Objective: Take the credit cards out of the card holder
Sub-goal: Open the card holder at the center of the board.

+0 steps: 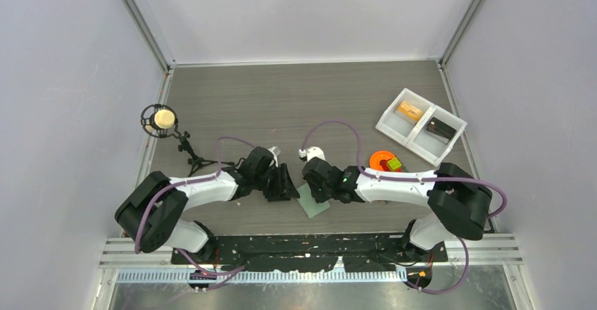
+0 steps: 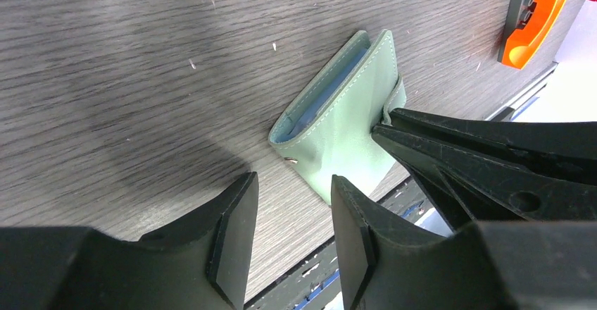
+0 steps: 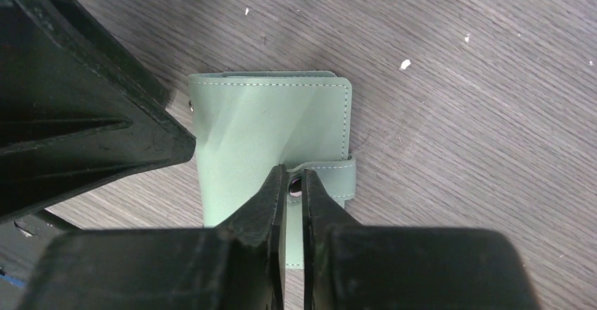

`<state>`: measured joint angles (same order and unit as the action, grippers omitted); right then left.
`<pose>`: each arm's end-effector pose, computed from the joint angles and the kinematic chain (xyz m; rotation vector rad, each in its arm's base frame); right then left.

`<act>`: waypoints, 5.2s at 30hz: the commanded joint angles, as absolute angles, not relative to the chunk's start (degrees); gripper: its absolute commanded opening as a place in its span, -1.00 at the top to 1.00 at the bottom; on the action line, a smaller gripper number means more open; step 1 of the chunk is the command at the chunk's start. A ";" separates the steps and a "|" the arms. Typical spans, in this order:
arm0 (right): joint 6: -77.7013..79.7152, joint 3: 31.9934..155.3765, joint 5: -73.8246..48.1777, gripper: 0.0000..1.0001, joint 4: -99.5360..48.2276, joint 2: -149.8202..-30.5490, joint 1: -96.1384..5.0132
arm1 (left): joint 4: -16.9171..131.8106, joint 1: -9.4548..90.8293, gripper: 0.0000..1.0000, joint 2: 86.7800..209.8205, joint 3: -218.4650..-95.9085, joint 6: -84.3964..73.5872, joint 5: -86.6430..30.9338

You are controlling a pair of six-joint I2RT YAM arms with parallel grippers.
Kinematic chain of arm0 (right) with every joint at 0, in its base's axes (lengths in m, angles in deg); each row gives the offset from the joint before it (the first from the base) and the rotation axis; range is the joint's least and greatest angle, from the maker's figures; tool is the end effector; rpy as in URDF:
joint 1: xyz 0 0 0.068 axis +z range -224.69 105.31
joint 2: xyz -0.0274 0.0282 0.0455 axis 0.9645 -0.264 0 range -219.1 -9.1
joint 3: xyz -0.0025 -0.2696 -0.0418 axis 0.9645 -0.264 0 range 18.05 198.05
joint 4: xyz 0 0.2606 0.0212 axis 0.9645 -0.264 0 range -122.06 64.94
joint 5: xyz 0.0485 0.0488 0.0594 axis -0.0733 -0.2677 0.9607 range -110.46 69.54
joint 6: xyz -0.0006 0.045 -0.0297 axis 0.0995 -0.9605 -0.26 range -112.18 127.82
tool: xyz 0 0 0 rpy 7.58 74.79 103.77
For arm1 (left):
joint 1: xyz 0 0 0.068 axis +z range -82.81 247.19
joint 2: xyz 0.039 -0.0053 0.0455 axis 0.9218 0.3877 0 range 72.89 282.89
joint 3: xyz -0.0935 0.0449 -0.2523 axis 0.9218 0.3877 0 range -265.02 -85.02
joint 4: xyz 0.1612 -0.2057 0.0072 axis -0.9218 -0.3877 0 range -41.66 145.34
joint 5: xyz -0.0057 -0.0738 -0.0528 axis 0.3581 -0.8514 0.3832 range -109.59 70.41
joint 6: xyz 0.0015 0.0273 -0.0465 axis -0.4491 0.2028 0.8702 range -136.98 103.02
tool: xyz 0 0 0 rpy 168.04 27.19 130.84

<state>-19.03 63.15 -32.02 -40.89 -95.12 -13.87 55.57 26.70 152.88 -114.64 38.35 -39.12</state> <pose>0.1455 0.2460 0.1707 -0.6755 2.4769 0.3435 0.1791 -0.1684 0.1405 -0.1837 2.7271 -1.0486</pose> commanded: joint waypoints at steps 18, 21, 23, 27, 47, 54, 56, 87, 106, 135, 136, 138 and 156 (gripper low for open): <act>-23.67 57.61 -26.33 0.90 -31.41 -86.25 -16.20 | 56.36 26.58 0.23 158.53 -116.50 36.50 -38.30; -24.65 54.69 -23.44 0.89 -28.57 -83.26 -18.69 | 56.04 26.58 0.25 159.16 -116.69 36.24 -38.25; -25.19 53.53 -22.55 0.89 -27.55 -81.78 -19.68 | 55.87 26.58 0.27 159.40 -116.90 36.11 -38.19; -25.67 51.83 -20.25 0.89 -25.58 -80.52 -21.33 | 55.61 26.57 0.32 160.12 -117.33 35.72 -38.16; -34.02 41.98 -8.89 0.90 -8.58 -74.57 -28.14 | 54.17 26.47 0.34 161.57 -117.52 35.09 -36.58; -26.47 49.10 -14.63 0.60 -26.49 -77.82 -28.11 | 53.64 26.45 0.33 159.15 -117.02 35.98 -36.60; -24.90 50.85 -17.20 0.42 -30.53 -78.40 -27.86 | 53.12 26.49 0.31 157.74 -116.92 36.18 -36.36; -25.50 64.90 -39.75 0.36 -46.24 -97.96 -14.22 | 48.87 26.43 0.27 152.14 -116.74 35.59 -33.79; -25.15 57.84 -32.05 0.89 -36.22 -82.29 -18.47 | 48.40 26.31 0.27 152.94 -118.59 35.00 -34.27; -31.86 53.87 -19.70 0.89 -26.95 -70.84 -20.11 | 39.11 26.32 -0.46 133.34 -118.88 33.61 -28.29; -32.11 53.76 -19.13 0.89 -26.71 -70.73 -20.11 | 39.31 26.31 -0.47 133.33 -118.86 33.56 -28.60; -32.29 53.58 -18.77 0.89 -26.28 -70.27 -20.11 | 40.13 26.32 -0.47 133.46 -118.57 33.48 -29.33; -31.56 52.87 -22.76 0.89 -29.37 -69.41 -21.19 | 42.19 26.30 -0.44 135.64 -117.84 32.41 -29.94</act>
<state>-31.82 53.05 -19.71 -29.20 -70.45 -20.21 41.30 26.41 134.89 -118.05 33.54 -31.17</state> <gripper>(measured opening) 0.098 0.741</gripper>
